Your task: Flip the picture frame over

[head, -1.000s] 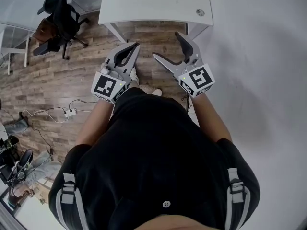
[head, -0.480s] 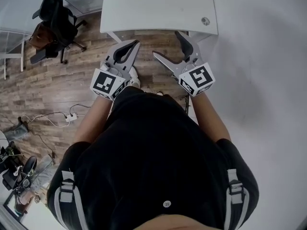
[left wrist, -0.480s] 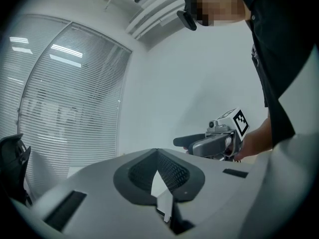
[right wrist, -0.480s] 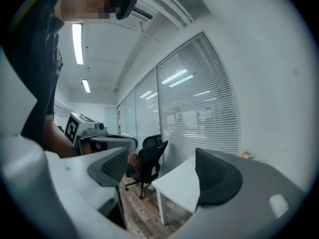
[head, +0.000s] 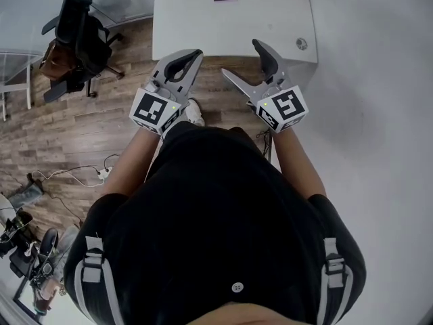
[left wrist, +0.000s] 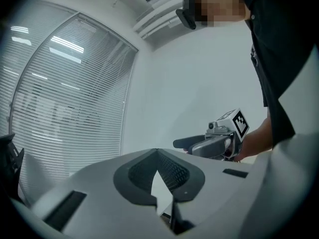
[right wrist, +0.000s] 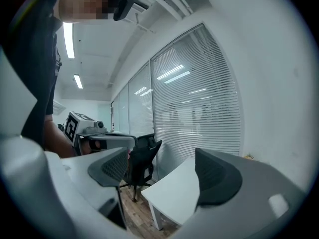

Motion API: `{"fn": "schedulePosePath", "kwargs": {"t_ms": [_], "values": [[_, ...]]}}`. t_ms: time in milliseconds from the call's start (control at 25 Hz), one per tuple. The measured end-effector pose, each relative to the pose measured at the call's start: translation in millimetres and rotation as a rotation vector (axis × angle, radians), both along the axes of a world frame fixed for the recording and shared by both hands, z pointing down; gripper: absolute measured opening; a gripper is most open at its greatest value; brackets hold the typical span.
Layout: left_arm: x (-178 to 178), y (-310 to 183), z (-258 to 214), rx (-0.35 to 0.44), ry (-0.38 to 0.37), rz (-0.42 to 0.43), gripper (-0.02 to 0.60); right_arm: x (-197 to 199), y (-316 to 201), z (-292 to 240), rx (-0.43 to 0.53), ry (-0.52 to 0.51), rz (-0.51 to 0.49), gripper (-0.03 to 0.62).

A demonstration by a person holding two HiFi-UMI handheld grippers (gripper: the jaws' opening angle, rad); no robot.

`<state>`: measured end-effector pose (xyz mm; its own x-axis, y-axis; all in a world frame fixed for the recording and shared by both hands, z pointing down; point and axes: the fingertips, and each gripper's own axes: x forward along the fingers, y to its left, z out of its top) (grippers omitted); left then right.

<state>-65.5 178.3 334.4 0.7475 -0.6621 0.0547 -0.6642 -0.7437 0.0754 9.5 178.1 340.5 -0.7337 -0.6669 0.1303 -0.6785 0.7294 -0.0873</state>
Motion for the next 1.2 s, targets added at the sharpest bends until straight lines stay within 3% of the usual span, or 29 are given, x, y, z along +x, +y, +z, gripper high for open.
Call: {"fn": "schedulePosePath", "kwargs": {"t_ms": [280,560,1200], "values": [[-42,-42,14,-0.025,0.01,0.025,0.006,-32,-42,7,-0.006,0.006,0.058,0.422],[-53,-72,23,-0.043,0.021,0.021,0.006,-40,-67,16,-0.027,0.028,0.066,0.42],[-11,-200,19,-0.038,-0.006,-0.059,0.006,1,-216,27,-0.04,0.0,0.009,0.422]]}}
